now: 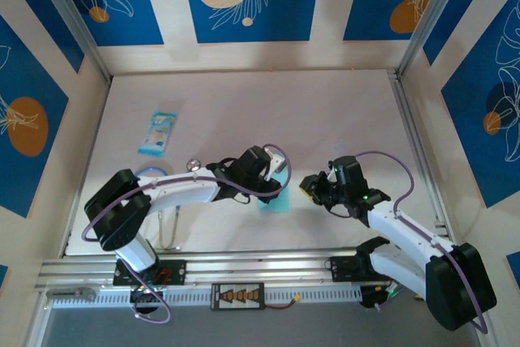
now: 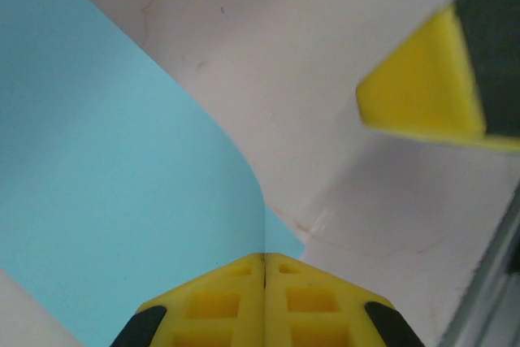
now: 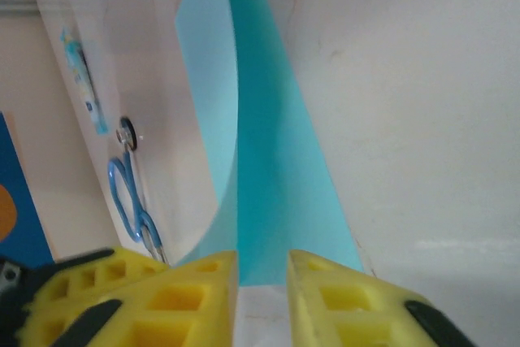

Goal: Fold a paper plane with a square sheet of paper (pick it up from the middle)
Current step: Fold the triangle a second time at the center of the table.

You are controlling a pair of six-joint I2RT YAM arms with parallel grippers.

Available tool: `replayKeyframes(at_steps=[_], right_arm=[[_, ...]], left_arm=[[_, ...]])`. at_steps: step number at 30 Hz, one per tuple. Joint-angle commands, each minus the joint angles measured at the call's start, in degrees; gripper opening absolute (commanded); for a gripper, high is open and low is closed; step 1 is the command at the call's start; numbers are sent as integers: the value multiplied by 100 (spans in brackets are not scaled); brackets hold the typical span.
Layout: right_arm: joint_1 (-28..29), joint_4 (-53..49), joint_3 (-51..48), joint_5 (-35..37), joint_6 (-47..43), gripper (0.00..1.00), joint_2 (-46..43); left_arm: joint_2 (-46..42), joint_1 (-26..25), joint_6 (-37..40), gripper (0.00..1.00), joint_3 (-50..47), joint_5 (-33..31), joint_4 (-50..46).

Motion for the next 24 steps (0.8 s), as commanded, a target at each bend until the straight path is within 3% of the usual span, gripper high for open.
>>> replayKeyframes(at_steps=[1, 7, 17, 24], right_arm=[[255, 40, -13, -301, -134, 16, 59], [706, 262, 204, -306, -91, 5, 824], [1012, 848, 453, -186, 54, 4, 1845], [1020, 658, 608, -1, -66, 1, 2368]], left_arm=[[129, 135, -558, 0, -55, 636, 381], [278, 157, -810, 0, -74, 720, 495], [327, 157, -886, 0, -92, 697, 486], [330, 165, -912, 0, -121, 631, 470]])
